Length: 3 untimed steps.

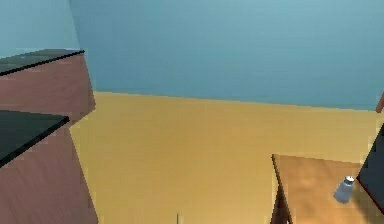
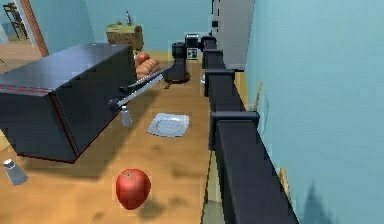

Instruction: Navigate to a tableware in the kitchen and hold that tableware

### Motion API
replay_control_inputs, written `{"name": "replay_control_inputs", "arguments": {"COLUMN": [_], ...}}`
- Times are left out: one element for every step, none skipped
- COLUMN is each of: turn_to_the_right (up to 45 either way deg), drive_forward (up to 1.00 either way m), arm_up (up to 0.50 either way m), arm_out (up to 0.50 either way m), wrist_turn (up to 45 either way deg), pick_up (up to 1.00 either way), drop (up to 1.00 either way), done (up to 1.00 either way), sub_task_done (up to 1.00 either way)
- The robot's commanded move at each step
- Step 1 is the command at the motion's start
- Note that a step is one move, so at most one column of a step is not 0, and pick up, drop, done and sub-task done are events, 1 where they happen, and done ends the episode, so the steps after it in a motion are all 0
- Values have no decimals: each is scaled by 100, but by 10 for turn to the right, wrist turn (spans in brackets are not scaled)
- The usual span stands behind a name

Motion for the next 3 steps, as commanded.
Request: {"name": "replay_control_inputs", "arguments": {"turn_to_the_right": [0,0,0], "drive_forward": [0,0,0], "arm_up": [0,0,-30], "arm_out": [0,0,0], "wrist_turn": [450,360,0], "pick_up": [0,0,0], "drop": [0,0,0], "done": [0,0,0], "sub_task_done": [0,0,0]}}
